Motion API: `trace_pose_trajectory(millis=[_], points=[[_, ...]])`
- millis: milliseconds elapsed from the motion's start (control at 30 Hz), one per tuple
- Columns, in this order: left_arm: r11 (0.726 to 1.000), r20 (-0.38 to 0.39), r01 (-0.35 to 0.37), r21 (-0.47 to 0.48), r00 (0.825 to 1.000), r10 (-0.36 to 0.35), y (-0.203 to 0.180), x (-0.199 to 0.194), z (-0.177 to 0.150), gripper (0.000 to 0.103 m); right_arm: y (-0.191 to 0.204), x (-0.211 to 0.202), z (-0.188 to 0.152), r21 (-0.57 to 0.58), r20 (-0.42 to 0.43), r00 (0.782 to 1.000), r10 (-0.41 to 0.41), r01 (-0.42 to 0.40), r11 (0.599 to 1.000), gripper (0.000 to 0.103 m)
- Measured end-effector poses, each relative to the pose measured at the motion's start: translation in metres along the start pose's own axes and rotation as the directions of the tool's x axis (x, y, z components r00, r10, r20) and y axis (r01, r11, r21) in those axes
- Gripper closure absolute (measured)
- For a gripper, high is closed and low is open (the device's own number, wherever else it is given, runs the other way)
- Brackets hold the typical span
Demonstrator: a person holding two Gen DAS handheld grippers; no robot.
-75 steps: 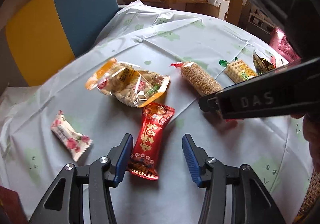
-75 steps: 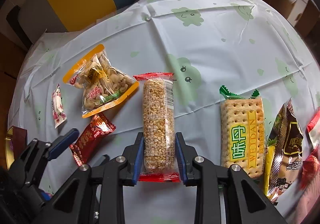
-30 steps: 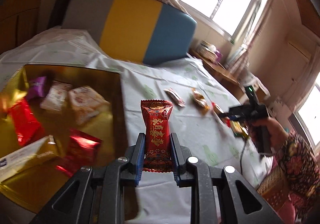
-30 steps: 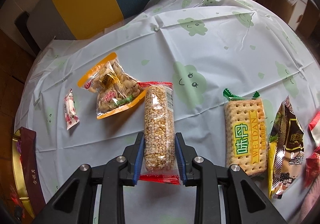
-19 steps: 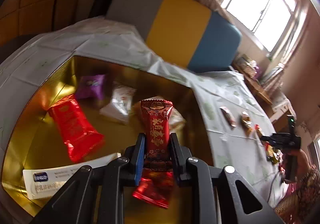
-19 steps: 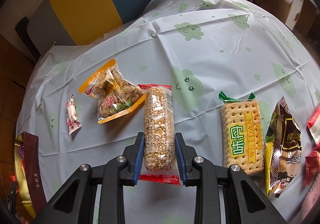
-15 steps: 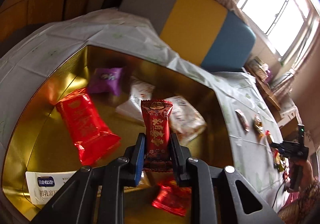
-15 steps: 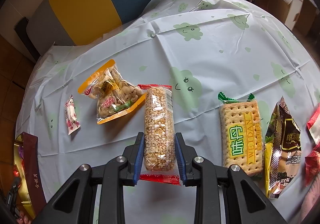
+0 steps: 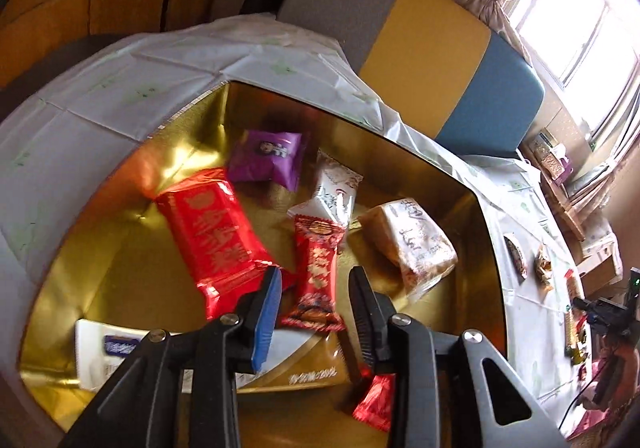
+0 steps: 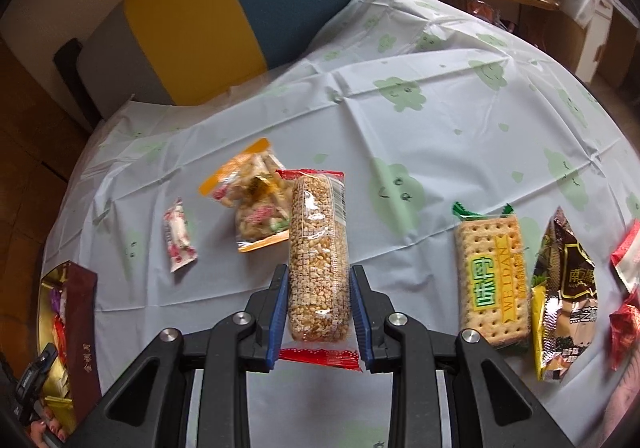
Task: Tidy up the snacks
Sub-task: 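Carry the rice-cracker bar into the gold tin and open the right tool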
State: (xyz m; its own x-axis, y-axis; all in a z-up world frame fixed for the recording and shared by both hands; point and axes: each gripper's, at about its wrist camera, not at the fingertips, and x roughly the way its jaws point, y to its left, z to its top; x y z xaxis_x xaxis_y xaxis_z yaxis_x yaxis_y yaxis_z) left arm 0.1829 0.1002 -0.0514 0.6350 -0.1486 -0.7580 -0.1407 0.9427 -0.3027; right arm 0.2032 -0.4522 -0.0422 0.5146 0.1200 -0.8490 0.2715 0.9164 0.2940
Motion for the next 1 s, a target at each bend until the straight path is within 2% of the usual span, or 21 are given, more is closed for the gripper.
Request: trace_pose_trajectory(millis=[267,467,733,833,1000], points=[[0.997,0.049,-0.023,0.069,0.999,0.019,0.001,-0.034,-0.019,0.068,0.052,-0.009,-0.019,-0.145,0.009,0.993,0.120,-0.117,0.982,0.073],[0.995,0.058,-0.041,0.094,0.998,0.035,0.006,-0.048,-0.026,0.068,0.119,-0.018,-0.056,-0.333,-0.034,0.974,0.223,-0.221,0.917,0.073],[0.999,0.073,-0.033,0.043,0.997,0.030,0.021,-0.064,-0.038,0.068,0.220,-0.029,-0.116,-0.531,-0.147,0.923,0.355,-0.376,0.759,0.073],[0.998,0.075,-0.035,0.047,0.997,0.032,0.023,-0.069,-0.040,0.068,0.258,-0.024,-0.137,-0.600,-0.207,0.908,0.364,-0.412,0.686,0.073],[0.998,0.107,-0.044,0.040,0.993,0.039,0.032,-0.082,-0.043,0.068,0.315,-0.013,-0.174,-0.718,-0.296,0.894,0.336,-0.440,0.539,0.073]])
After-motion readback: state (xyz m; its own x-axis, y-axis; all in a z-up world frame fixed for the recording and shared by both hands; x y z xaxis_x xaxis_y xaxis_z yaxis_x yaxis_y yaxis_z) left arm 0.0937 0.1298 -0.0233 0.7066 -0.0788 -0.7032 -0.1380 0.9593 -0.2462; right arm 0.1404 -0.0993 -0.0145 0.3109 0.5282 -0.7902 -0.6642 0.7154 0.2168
